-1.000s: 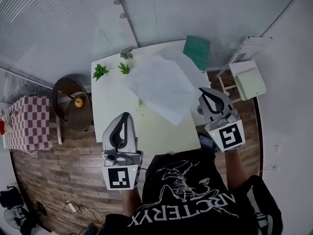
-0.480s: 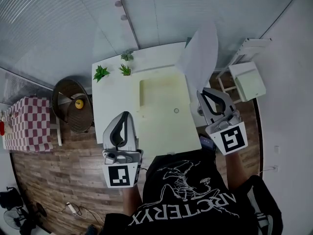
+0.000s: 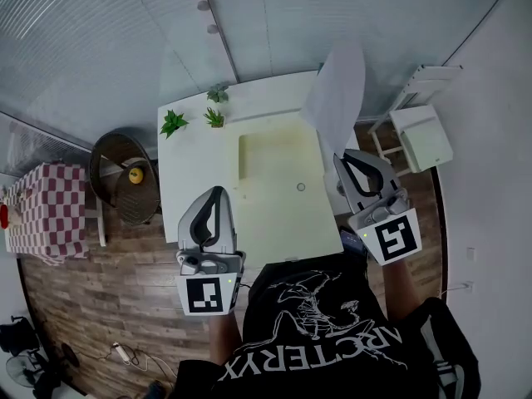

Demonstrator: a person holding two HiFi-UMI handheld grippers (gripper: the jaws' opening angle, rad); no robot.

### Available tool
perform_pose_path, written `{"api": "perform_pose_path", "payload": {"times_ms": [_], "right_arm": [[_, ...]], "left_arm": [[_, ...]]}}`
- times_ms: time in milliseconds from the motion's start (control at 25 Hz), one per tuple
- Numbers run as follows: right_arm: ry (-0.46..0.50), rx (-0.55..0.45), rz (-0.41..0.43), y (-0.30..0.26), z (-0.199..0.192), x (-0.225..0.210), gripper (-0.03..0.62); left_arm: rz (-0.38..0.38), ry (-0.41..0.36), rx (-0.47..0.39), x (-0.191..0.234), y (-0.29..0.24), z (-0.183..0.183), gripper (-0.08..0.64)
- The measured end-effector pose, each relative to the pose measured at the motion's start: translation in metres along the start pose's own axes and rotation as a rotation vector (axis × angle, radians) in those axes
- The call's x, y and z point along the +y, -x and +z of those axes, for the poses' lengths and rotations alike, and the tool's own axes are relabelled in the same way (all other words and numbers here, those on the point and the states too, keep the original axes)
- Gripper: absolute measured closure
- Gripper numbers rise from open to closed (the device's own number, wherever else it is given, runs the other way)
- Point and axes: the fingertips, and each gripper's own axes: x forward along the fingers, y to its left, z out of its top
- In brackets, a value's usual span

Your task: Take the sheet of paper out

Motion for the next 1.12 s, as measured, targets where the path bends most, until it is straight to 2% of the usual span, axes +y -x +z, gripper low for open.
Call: {"api": "perform_pose_path", "payload": {"times_ms": [200, 760, 1120], "right_arm": [[0.019, -0.005, -0.015, 0.000, 0.002, -0.002, 0.580], [0.027, -0.028, -0.021, 0.002, 0.012, 0.000, 0.580], [0.022, -0.013, -0.009, 0.001, 0.001, 0.004, 0.580]], "left_arm": [[-0.012, 0.013, 0.036, -0.004, -0.002, -0.004, 0.548], [-0.030, 0.011, 0.056, -0.006, -0.007, -0.003, 0.548], [-0.036, 0.012, 0.052, -0.008, -0.009, -0.006, 0.548]]}}
